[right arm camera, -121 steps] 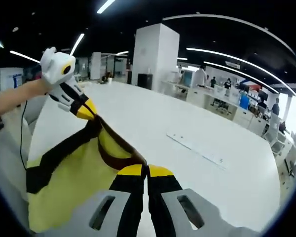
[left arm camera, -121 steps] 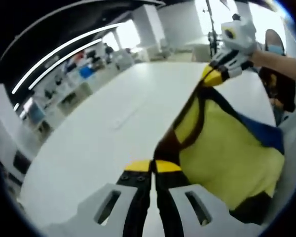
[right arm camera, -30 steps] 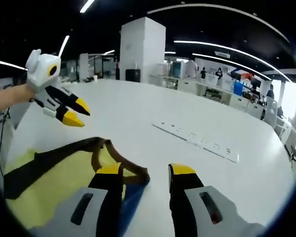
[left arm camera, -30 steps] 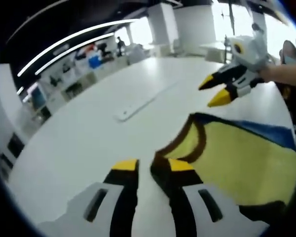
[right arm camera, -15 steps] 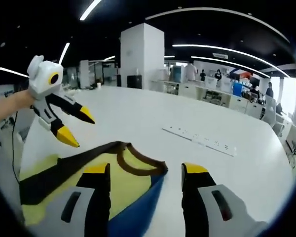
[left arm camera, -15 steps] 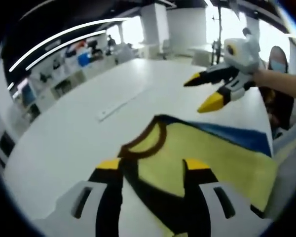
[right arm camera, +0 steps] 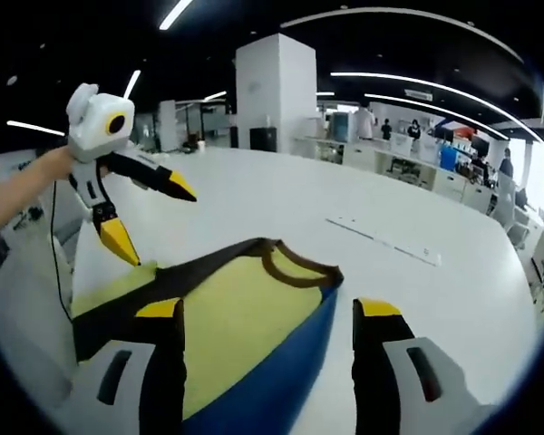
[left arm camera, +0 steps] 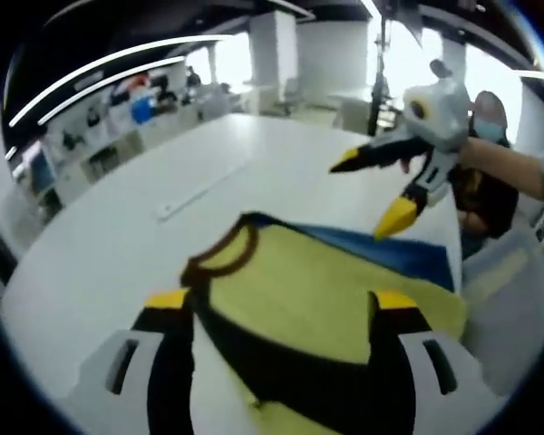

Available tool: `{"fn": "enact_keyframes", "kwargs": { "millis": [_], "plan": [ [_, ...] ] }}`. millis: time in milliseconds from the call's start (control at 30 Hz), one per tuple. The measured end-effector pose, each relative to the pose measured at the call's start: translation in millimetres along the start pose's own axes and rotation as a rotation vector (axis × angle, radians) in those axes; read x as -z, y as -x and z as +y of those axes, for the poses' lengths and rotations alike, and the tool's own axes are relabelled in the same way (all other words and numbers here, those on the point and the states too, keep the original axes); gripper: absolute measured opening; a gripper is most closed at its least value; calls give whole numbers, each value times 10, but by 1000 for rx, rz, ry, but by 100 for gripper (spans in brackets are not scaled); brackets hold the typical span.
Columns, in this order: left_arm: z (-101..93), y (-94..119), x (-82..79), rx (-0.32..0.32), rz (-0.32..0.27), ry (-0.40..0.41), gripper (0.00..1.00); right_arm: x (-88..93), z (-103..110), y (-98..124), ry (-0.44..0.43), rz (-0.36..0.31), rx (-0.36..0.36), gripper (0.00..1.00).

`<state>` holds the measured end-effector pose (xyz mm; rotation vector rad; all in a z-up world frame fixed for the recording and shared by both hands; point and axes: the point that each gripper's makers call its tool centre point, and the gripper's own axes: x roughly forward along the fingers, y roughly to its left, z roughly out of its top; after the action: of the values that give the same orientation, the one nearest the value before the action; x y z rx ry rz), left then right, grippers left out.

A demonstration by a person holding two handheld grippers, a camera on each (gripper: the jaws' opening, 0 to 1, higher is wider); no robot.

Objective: Fold the garment on the visible template until the final outline fits inside the template.

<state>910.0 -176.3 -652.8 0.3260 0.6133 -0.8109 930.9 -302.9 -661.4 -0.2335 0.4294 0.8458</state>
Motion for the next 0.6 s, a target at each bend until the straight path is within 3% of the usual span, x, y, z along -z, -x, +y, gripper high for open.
{"fn": "enact_keyframes", "kwargs": {
  "millis": [300,400,600],
  "plan": [
    [-262,214,12,32,-18,-27,91,51,137,304,-14,14,11,84],
    [-264,259,23,-3,-25,-38,99,90,195,406,-28,23,18,86],
    [-425,354,134,28,0,-22,100,226,361,531,-60,43,25,90]
  ]
}}
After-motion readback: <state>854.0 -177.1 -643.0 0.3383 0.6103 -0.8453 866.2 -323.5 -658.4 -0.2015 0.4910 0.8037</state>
